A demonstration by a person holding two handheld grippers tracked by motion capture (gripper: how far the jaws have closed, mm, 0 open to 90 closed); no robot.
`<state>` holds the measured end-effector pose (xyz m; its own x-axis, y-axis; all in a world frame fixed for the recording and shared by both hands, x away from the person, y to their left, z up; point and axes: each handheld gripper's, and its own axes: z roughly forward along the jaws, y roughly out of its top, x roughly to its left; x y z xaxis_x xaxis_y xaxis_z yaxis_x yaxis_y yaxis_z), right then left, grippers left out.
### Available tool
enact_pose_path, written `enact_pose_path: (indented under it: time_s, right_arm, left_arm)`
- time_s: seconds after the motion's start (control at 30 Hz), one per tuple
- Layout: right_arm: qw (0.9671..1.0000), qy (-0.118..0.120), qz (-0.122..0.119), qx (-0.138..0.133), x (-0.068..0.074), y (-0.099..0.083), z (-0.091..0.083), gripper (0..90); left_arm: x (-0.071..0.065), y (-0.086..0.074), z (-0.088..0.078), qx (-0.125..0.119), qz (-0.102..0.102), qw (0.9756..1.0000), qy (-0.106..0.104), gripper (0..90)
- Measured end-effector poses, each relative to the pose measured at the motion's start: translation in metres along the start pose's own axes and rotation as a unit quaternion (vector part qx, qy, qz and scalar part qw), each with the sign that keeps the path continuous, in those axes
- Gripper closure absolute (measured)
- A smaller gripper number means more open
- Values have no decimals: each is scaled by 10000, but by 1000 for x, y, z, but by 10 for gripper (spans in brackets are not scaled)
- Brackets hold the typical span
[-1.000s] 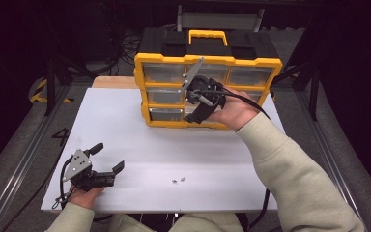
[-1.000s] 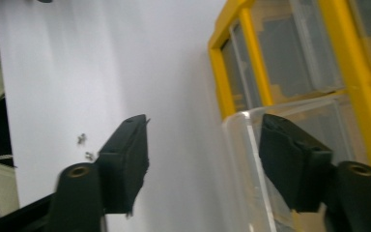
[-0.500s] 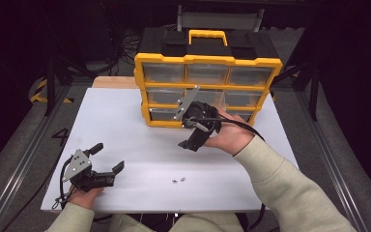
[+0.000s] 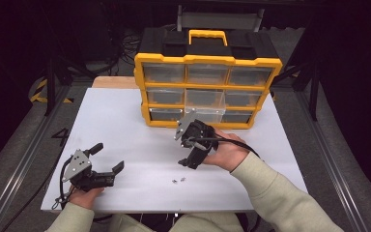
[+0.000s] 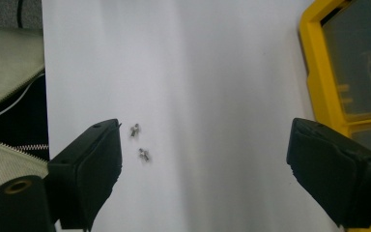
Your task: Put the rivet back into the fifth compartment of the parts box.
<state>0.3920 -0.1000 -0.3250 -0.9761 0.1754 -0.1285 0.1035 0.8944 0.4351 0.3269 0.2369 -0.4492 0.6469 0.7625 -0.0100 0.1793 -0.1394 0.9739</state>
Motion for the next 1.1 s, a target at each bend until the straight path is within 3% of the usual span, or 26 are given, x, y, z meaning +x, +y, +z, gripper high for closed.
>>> enact_pose_path:
  time_s: [0.57,0.97,1.1]
  right_arm:
    - [9992,170,96,358,15,-21,51,118]
    - [9970,397,14,664,28,-28,80,184]
    - [9962,496,-37,716,31,-29,88,259]
  left_arm:
    - [0,0,0,22,13,10000,13,26]
    - [0,0,0,45,24,10000,21,26]
    - [-1,0,0,44,13,10000,28,26]
